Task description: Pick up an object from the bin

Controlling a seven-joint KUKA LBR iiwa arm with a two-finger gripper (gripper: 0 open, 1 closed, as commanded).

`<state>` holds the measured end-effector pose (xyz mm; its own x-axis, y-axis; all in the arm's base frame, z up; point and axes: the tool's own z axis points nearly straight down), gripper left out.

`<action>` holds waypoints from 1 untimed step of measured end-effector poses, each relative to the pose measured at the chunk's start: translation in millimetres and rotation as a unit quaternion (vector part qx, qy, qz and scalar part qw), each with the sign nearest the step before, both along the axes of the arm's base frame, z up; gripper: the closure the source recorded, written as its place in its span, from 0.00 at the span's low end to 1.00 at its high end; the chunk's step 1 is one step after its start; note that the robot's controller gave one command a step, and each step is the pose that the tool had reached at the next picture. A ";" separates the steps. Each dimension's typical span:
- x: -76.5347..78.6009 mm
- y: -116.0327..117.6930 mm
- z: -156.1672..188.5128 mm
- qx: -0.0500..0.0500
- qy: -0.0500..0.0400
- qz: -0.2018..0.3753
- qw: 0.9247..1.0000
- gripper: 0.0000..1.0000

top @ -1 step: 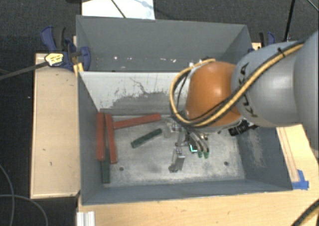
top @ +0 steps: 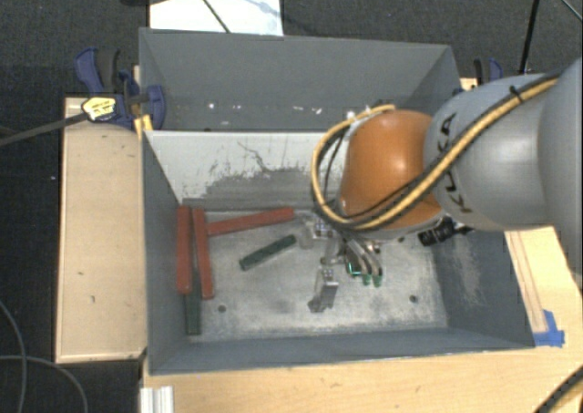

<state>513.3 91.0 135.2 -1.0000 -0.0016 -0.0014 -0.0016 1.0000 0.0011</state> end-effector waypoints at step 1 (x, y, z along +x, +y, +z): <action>15.4 27.1 -30.7 0.000 -0.003 -0.038 0.999 0.00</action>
Offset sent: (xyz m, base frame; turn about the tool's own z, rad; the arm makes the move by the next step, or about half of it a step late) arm 0.0535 0.0411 -0.0604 -0.0144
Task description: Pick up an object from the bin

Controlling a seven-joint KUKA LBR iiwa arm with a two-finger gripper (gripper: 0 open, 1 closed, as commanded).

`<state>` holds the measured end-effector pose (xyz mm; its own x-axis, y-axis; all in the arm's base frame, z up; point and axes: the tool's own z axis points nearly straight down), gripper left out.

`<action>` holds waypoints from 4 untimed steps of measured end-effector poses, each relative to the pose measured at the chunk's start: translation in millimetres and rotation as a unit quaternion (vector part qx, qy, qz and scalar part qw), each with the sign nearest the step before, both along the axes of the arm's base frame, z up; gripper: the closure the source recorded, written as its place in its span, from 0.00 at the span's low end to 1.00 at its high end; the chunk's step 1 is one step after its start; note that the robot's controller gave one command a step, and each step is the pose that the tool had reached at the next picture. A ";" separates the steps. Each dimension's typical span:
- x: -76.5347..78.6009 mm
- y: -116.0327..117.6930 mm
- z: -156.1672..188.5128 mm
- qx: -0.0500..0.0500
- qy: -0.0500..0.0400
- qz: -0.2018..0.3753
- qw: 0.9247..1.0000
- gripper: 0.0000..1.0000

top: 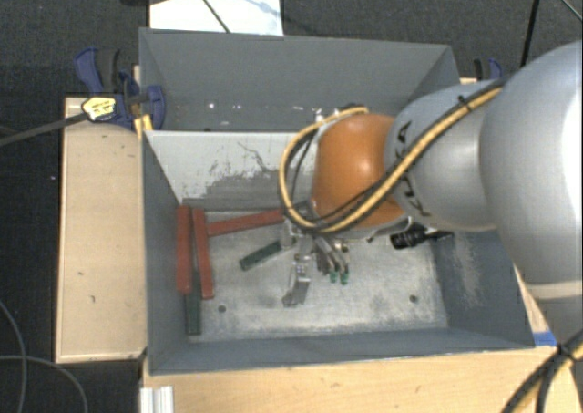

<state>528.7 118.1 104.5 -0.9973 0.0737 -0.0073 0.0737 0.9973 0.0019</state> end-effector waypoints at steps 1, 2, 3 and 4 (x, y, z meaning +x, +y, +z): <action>28.1 12.7 -22.9 0.000 0.003 0.033 0.999 0.00; 35.1 14.5 -25.6 -0.001 0.003 0.043 0.999 0.00; 1.1 -73.9 -34.2 -0.001 0.003 0.113 0.994 1.00; 1.1 -73.7 -34.1 -0.001 0.003 0.112 0.994 0.00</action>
Offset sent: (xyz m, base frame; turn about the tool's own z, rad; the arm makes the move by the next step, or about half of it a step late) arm 0.0607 0.0468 -0.0337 -0.0435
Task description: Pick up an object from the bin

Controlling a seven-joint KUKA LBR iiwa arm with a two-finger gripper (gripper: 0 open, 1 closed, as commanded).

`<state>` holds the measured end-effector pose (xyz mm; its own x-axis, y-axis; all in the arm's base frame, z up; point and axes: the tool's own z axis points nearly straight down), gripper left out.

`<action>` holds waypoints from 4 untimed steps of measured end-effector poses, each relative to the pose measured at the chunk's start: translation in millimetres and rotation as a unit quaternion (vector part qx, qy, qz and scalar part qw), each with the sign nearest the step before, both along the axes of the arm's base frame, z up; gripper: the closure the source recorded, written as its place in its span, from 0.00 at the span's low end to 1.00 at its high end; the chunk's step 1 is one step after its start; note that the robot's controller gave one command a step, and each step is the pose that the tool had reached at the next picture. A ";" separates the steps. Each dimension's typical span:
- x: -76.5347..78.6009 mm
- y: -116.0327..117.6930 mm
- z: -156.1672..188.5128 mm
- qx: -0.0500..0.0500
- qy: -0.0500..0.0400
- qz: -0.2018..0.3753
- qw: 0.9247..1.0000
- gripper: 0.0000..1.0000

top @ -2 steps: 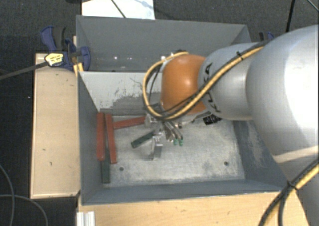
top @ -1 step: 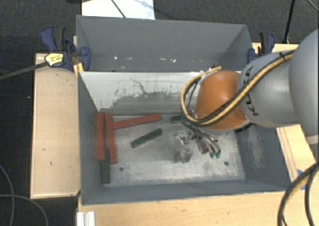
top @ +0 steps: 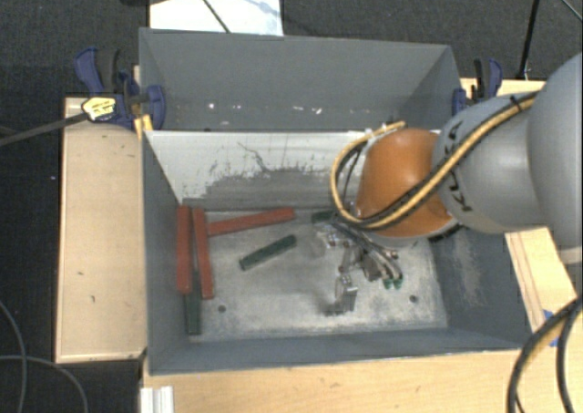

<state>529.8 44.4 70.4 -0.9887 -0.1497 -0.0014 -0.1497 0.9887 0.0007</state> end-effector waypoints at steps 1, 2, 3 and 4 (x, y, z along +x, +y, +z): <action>-0.1 0.0 -0.1 0.000 0.000 -0.001 1.000 0.00; 12.7 53.0 7.2 0.000 0.000 -0.013 1.000 0.00; 36.5 82.5 5.1 0.002 -0.002 0.012 1.000 0.00; 44.1 123.0 3.8 0.000 -0.001 0.036 0.999 1.00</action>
Offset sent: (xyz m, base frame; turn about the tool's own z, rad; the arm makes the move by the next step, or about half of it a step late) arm 0.0191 0.0901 0.0114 0.0361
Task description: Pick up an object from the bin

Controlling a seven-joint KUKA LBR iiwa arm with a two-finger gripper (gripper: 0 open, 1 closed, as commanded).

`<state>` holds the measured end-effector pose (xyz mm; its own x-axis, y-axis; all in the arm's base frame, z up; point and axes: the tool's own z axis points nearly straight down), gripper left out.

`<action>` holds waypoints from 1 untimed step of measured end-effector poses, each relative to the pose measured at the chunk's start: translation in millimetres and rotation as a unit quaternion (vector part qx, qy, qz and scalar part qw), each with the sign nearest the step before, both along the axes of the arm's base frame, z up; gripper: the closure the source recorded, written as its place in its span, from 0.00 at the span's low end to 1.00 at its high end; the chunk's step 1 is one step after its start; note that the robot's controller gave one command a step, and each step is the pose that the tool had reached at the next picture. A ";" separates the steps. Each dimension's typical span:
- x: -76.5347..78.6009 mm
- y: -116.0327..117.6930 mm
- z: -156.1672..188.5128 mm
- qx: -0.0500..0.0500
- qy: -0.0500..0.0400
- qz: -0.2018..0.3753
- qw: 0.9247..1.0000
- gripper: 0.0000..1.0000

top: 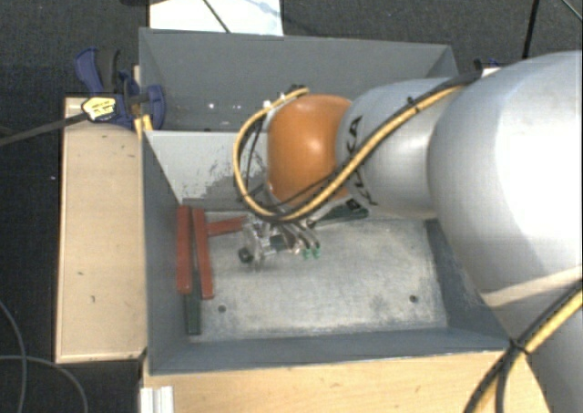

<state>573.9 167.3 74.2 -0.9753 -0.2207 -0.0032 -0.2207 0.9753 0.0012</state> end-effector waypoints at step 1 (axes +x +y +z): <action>0.0 -0.1 0.0 0.000 0.000 0.000 1.000 1.00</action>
Offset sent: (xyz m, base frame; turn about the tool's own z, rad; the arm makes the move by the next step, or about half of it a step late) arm -0.0053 -0.0054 0.1230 0.0063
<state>573.9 167.3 74.2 -0.9753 -0.2207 -0.0032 -0.2207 0.9753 0.0012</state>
